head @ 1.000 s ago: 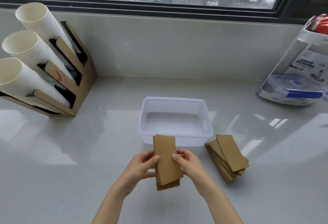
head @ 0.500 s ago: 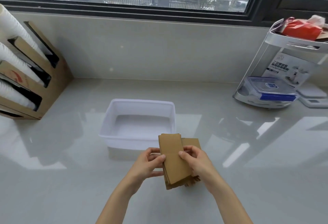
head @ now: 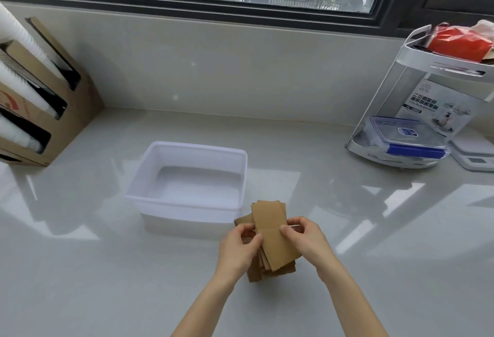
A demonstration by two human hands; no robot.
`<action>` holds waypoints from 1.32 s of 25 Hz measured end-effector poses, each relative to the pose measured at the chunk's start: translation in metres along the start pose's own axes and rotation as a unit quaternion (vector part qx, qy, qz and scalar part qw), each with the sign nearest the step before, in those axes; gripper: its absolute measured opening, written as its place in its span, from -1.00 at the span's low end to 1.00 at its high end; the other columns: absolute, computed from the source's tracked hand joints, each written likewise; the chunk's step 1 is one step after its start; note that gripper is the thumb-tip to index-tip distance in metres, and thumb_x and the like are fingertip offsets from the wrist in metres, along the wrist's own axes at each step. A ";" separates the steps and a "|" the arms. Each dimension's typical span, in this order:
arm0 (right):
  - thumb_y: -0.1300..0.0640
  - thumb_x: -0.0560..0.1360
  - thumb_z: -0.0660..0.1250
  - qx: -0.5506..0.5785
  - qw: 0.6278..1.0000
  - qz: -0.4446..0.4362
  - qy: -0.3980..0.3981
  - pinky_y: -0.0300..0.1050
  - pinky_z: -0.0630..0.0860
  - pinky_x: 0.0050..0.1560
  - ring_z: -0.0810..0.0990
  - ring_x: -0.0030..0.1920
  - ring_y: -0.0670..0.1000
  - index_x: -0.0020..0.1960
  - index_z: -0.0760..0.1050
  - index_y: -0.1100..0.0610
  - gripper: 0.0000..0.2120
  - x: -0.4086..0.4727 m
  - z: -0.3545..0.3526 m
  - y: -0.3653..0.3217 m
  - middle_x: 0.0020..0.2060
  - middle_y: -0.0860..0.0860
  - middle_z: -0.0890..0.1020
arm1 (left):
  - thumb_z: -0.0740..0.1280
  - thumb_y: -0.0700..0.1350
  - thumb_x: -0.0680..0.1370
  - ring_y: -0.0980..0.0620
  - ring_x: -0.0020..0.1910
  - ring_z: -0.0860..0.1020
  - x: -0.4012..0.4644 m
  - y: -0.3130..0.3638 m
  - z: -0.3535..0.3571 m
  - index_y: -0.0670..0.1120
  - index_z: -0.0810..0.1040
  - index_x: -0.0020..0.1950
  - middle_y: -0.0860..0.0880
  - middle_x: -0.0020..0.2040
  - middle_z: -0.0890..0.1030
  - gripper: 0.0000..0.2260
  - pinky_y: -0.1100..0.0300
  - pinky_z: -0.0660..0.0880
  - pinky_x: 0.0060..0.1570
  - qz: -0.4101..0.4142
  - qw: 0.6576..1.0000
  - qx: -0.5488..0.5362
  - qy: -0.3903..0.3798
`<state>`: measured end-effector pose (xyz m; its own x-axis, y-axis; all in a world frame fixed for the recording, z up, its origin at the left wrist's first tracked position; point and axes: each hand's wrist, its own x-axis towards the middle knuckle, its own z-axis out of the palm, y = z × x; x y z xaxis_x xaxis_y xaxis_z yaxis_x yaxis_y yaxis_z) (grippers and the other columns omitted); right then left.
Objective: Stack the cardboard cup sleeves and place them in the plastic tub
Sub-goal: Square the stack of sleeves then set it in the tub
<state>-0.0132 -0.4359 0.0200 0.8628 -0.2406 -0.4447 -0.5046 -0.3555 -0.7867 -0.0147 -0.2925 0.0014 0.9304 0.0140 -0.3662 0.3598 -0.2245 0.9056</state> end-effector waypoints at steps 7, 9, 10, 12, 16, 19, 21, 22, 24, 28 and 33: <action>0.06 0.50 0.25 -0.065 0.997 -0.028 0.005 -0.17 0.39 -0.08 0.47 -0.05 0.00 0.23 0.43 0.17 -0.66 0.010 0.007 0.001 -0.07 0.02 0.54 | 0.30 -0.15 0.49 0.18 -0.14 0.47 -0.005 0.002 0.006 -0.11 0.49 0.22 0.01 0.02 0.57 -0.71 0.52 0.40 -0.35 0.053 0.992 0.097 0.054; 0.05 0.51 0.24 -0.072 0.997 -0.033 0.001 -0.17 0.39 -0.09 0.47 -0.06 0.00 0.23 0.42 0.17 -0.67 0.012 0.010 0.001 -0.08 0.01 0.53 | 0.30 -0.15 0.49 0.21 -0.18 0.46 -0.005 0.001 0.006 -0.12 0.48 0.23 -0.04 0.09 0.54 -0.69 0.49 0.41 -0.33 0.050 0.992 0.099 0.063; 0.05 0.51 0.24 -0.075 0.997 -0.035 0.001 -0.17 0.39 -0.10 0.47 -0.06 0.00 0.23 0.42 0.16 -0.66 0.012 0.011 0.001 -0.09 0.01 0.52 | 0.31 -0.15 0.49 0.21 -0.19 0.46 -0.005 0.000 0.006 -0.13 0.48 0.23 -0.05 0.10 0.52 -0.69 0.46 0.41 -0.29 0.046 0.992 0.098 0.065; 0.05 0.50 0.24 -0.079 0.996 -0.042 0.003 -0.16 0.40 -0.09 0.47 -0.05 0.00 0.24 0.42 0.16 -0.65 0.013 0.013 0.002 -0.05 0.03 0.53 | 0.32 -0.13 0.48 0.13 -0.12 0.47 -0.005 -0.001 0.004 -0.15 0.46 0.24 -0.08 0.15 0.51 -0.66 0.37 0.41 -0.11 0.028 0.993 0.091 0.065; 0.00 0.49 0.26 -0.068 0.997 -0.026 -0.006 -0.10 0.44 0.05 0.46 0.10 0.04 0.33 0.34 0.12 -0.56 0.018 0.016 0.006 0.27 0.13 0.42 | 0.30 -0.04 0.50 -0.03 0.21 0.43 -0.003 -0.006 -0.006 -0.14 0.25 0.40 -0.13 0.33 0.38 -0.49 0.16 0.39 0.14 -0.056 0.996 0.053 0.048; -0.03 0.49 0.25 -0.034 0.998 0.019 -0.057 -0.05 0.42 0.20 0.44 0.28 0.10 0.40 0.25 0.13 -0.47 0.022 0.019 0.012 0.33 0.11 0.41 | 0.23 0.04 0.53 -0.06 0.36 0.34 -0.005 -0.008 -0.009 -0.16 0.16 0.45 -0.11 0.41 0.33 -0.44 0.08 0.33 0.28 -0.133 0.991 -0.003 -0.014; -0.01 0.51 0.22 -0.008 0.996 0.033 -0.086 -0.06 0.46 0.15 0.49 0.19 0.09 0.36 0.33 0.16 -0.53 0.021 0.023 0.013 0.21 0.08 0.51 | 0.18 0.02 0.56 0.01 0.20 0.47 -0.009 -0.004 -0.012 -0.14 0.35 0.33 -0.05 0.24 0.50 -0.60 0.11 0.43 0.14 -0.165 0.977 -0.113 -0.079; 0.01 0.51 0.22 0.002 0.995 0.034 -0.094 -0.08 0.47 0.09 0.51 0.13 0.08 0.32 0.38 0.17 -0.57 0.019 0.025 0.013 0.12 0.06 0.55 | 0.17 0.00 0.57 0.05 0.09 0.51 -0.011 -0.001 -0.014 -0.10 0.44 0.21 -0.01 0.11 0.56 -0.71 0.13 0.47 0.03 -0.178 0.964 -0.164 -0.108; 0.01 0.52 0.22 0.011 0.994 0.036 -0.101 -0.10 0.46 0.03 0.53 0.09 0.08 0.26 0.42 0.18 -0.62 0.016 0.027 0.013 0.04 0.04 0.55 | 0.17 -0.02 0.57 0.09 0.03 0.52 -0.010 0.000 -0.018 -0.06 0.47 0.12 0.02 0.02 0.58 -0.79 0.11 0.47 0.01 -0.187 0.951 -0.206 -0.137; -0.07 0.46 0.28 0.007 0.992 0.061 -0.114 -0.15 0.51 -0.03 0.55 0.10 0.07 0.18 0.45 0.17 -0.60 0.009 0.031 0.019 0.06 0.05 0.58 | 0.21 0.03 0.54 0.11 0.07 0.50 -0.012 -0.004 -0.020 -0.06 0.37 0.29 0.04 0.12 0.54 -0.65 0.19 0.48 -0.01 -0.170 0.960 -0.146 -0.167; -0.11 0.41 0.33 0.025 0.986 0.097 -0.131 -0.22 0.51 -0.12 0.56 0.08 0.04 0.20 0.43 0.21 -0.49 0.000 0.038 0.023 0.11 0.08 0.58 | 0.17 -0.02 0.56 0.20 -0.03 0.49 -0.017 -0.010 -0.027 0.00 0.37 0.27 0.15 -0.01 0.53 -0.72 0.27 0.45 -0.14 -0.155 0.964 -0.104 -0.189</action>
<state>-0.0238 -0.4100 -0.0147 0.7324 -0.0557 -0.6786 -0.6640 -0.2788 -0.6938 -0.0323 -0.2645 0.0039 0.6976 -0.3167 -0.6427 0.6599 -0.0657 0.7485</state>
